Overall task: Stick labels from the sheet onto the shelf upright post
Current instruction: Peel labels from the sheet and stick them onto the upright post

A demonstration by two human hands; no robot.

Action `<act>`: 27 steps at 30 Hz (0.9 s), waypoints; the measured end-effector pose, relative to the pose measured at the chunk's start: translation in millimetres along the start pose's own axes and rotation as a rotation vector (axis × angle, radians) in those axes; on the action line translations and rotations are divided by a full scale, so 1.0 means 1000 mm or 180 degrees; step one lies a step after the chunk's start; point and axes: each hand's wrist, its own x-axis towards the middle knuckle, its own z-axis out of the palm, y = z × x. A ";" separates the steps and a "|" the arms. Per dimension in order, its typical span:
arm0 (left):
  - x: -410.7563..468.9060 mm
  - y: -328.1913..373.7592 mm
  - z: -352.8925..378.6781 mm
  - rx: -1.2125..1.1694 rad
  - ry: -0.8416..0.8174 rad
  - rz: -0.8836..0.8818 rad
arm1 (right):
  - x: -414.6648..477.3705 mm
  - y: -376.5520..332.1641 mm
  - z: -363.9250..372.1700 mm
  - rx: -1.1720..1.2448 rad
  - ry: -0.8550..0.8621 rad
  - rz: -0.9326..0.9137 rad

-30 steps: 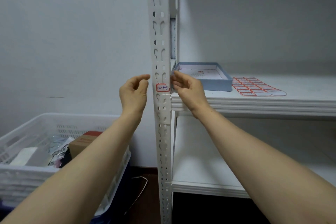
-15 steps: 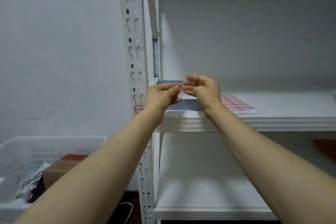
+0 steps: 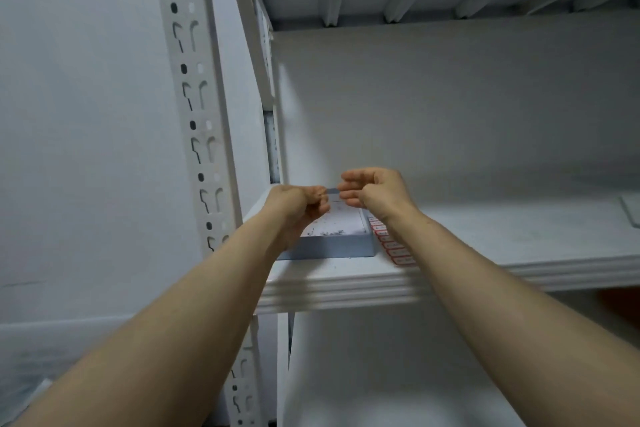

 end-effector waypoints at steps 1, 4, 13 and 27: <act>0.003 0.000 0.000 0.0020 0.0043 -0.0007 | 0.001 0.001 0.000 -0.0016 0.0000 0.0009; 0.009 -0.003 -0.003 0.0436 0.0179 0.0096 | 0.004 0.006 0.002 -0.0020 -0.0007 0.0045; 0.018 -0.005 -0.005 0.1622 0.0497 0.0430 | 0.008 0.020 0.003 -0.0340 -0.0040 -0.0104; -0.071 -0.051 -0.070 0.1772 0.1755 0.3148 | -0.078 0.015 0.065 -0.0511 0.0127 -0.1084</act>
